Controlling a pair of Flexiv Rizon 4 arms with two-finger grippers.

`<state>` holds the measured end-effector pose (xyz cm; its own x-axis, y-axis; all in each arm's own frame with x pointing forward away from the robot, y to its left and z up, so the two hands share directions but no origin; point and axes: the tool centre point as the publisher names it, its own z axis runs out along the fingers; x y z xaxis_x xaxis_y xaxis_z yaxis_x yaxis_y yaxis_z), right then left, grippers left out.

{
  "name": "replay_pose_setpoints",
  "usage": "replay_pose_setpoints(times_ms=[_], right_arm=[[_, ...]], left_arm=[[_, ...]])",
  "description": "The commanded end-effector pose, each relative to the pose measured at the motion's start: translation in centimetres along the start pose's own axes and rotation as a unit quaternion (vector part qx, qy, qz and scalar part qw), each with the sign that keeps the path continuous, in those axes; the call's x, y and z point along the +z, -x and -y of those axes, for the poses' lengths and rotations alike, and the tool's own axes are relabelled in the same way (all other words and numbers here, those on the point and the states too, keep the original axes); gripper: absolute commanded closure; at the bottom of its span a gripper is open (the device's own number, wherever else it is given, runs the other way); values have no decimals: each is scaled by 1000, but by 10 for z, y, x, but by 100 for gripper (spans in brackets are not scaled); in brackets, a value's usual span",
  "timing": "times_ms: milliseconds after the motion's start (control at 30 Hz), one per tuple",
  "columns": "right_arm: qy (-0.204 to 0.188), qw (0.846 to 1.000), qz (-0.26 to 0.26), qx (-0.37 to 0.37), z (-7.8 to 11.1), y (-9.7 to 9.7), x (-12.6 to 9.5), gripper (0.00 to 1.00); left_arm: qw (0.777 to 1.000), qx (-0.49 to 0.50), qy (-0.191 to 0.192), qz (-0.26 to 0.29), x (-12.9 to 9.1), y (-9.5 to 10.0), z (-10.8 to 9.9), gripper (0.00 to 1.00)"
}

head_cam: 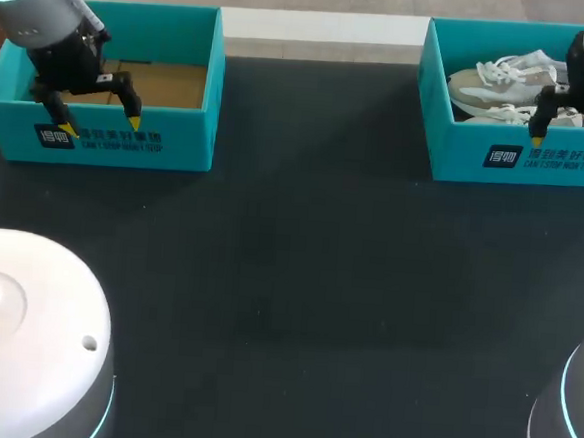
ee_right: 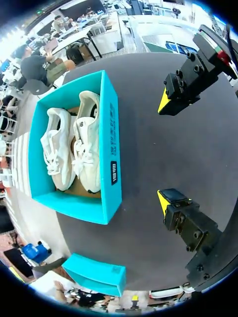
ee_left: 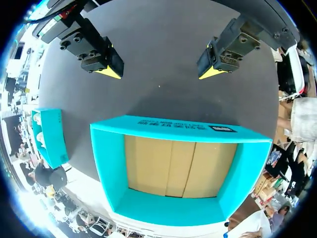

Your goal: Take the shoe out of the shoebox, open the shoe tongue, remove and reinsert the insole, then place the shoe into the shoebox

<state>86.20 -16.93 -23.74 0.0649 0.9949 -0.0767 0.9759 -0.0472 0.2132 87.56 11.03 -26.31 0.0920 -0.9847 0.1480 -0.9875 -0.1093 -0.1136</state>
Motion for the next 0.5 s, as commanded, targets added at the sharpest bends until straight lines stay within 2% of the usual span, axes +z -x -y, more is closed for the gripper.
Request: replay_pose_setpoints(times_ms=[33,300,500], right_arm=[[-12,1000,-4,3,-4,0,5,0],[-23,1000,-6,7,-3,2,6,0],[-46,999,-1,12,-1,5,7,0]], left_arm=[[1000,-8,-1,3,2,2,0,0],[1000,8,9,22,3,4,0,0],[999,25,10,44,-1,-5,1,0]])
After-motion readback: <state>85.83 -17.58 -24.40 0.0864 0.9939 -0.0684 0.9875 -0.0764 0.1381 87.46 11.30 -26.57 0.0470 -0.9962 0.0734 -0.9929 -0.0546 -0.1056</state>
